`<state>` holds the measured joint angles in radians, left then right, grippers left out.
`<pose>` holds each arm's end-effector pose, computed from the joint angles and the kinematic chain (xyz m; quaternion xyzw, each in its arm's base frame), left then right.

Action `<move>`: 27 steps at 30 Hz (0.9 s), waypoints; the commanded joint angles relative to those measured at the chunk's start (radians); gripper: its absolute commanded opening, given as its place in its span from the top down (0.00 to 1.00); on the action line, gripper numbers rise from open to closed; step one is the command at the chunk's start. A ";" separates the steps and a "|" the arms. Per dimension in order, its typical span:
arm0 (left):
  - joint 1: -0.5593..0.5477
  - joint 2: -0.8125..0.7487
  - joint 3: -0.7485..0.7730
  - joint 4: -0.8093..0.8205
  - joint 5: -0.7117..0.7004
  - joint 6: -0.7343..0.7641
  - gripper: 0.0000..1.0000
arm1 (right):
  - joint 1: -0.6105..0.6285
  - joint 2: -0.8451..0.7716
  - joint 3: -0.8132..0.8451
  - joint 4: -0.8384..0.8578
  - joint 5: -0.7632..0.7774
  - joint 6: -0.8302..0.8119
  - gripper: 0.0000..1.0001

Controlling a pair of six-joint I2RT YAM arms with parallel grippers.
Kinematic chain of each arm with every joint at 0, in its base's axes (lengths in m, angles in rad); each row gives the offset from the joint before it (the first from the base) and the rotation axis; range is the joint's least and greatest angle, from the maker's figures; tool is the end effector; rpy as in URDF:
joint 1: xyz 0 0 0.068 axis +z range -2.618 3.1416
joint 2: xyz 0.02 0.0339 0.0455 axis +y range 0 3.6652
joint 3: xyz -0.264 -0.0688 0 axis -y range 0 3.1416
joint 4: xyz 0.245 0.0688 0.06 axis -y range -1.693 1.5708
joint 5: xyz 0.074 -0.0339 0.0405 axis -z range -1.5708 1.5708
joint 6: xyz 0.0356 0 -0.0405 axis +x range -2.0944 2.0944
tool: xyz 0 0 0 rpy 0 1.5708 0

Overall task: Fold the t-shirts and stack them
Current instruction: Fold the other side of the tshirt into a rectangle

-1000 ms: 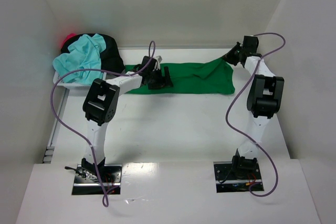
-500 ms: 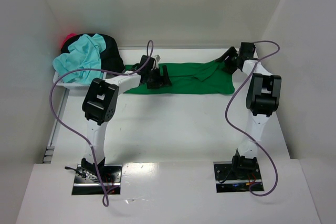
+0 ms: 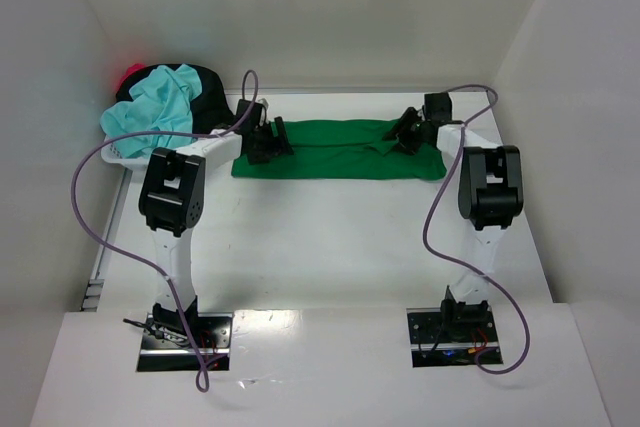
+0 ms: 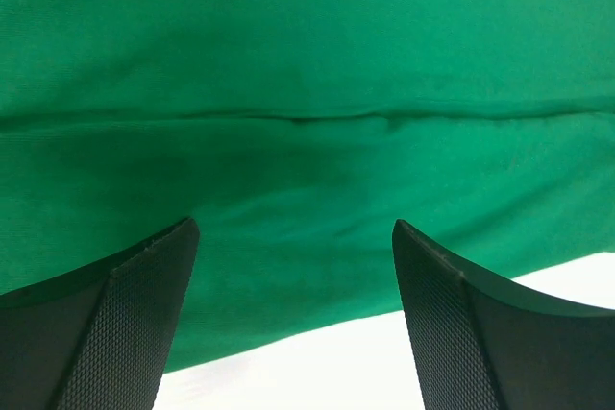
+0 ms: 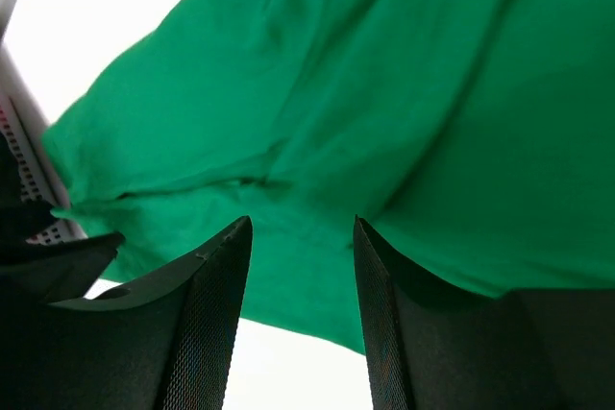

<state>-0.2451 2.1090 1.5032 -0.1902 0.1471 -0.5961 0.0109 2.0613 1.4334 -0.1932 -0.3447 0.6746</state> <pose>0.4521 -0.1185 0.1720 -0.1339 0.9141 -0.2159 0.3161 0.4510 0.0169 0.1723 0.2393 0.8872 0.2715 0.2861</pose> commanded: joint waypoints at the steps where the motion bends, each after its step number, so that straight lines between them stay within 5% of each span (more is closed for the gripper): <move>1: -0.002 -0.040 -0.011 -0.017 -0.047 0.038 0.11 | 0.029 0.006 0.030 0.023 0.047 -0.009 0.48; 10: -0.002 0.003 -0.001 -0.035 -0.075 0.058 0.12 | 0.049 0.100 0.100 -0.009 0.065 -0.009 0.48; 14: 0.007 0.012 -0.001 -0.035 -0.066 0.067 0.12 | 0.049 0.123 0.123 -0.009 0.065 -0.009 0.61; 18: 0.007 0.022 -0.001 -0.035 -0.055 0.067 0.12 | 0.049 0.158 0.186 -0.020 0.065 -0.009 0.85; 27: 0.007 0.042 -0.011 -0.035 -0.037 0.067 0.12 | 0.049 0.252 0.425 -0.080 0.029 0.000 0.91</move>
<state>-0.2470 2.1113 1.5032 -0.1947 0.1097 -0.5510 0.0547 2.2833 1.7420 -0.2474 -0.3019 0.6758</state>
